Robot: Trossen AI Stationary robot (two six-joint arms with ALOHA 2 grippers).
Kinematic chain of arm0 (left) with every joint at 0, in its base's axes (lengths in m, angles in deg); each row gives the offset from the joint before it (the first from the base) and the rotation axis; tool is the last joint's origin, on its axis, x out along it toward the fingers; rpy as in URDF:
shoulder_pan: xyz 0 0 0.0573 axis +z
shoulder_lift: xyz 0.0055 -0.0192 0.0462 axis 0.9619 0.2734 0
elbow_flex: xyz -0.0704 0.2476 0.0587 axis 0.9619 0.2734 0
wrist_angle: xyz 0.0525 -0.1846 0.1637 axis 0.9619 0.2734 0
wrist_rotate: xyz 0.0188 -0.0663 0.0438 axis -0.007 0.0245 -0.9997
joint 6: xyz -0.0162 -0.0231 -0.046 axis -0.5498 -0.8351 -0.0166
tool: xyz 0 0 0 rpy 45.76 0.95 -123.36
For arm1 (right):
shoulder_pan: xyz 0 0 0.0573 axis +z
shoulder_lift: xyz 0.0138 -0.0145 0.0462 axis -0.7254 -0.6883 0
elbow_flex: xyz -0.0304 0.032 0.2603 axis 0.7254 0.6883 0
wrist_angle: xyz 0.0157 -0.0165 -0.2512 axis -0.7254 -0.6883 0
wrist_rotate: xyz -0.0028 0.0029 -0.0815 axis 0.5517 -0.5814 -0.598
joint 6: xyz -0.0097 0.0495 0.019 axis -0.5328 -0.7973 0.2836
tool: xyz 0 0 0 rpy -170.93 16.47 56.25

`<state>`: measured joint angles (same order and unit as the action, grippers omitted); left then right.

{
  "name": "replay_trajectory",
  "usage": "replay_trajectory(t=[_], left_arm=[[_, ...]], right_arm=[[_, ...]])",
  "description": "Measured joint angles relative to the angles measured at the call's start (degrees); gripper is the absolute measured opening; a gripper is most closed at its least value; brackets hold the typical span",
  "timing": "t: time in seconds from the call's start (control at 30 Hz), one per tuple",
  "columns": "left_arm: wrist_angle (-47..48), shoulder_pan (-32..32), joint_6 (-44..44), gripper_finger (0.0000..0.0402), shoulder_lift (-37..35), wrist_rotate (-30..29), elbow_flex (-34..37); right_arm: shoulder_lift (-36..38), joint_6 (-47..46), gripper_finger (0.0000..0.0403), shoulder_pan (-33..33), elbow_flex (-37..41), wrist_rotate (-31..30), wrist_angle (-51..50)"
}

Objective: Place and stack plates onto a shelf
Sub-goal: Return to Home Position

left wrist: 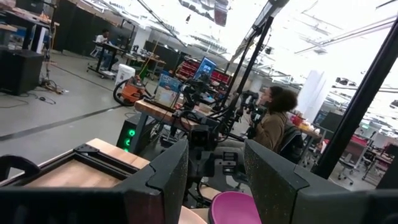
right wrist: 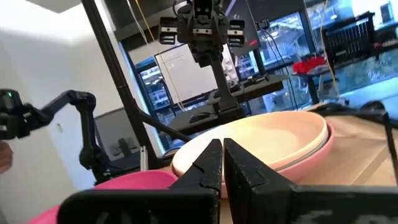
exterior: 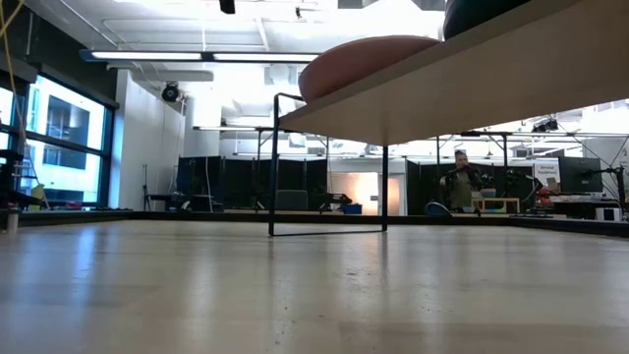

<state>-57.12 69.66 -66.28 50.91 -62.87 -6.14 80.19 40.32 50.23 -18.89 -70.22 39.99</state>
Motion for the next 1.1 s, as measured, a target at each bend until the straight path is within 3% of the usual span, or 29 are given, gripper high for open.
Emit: replay_trajectory(t=[0.17, 0.37, 0.97, 1.1], left_arm=[[0.74, 0.0, 0.02, 0.0147, 0.0, -0.48, 0.0], [2.18, 0.0, -0.51, 0.0147, 0.0, -0.56, 0.02], [2.21, 0.0, -1.49, 0.0146, 0.0, -0.46, 0.02], [2.76, 0.35, -0.84, 0.0119, 0.0, 3.5, 0.02]], right_arm=[[0.0, 5.07, 0.0, 0.0, 0.11, 0.13, -2.43], [-0.04, 2.87, 0.0, 0.0, 0.11, 1.75, -10.98], [-0.09, 3.61, 0.0, 0.02, 0.11, 1.19, -11.03], [-0.11, 0.92, 0.0, 0.02, 0.11, 1.19, -11.05]])
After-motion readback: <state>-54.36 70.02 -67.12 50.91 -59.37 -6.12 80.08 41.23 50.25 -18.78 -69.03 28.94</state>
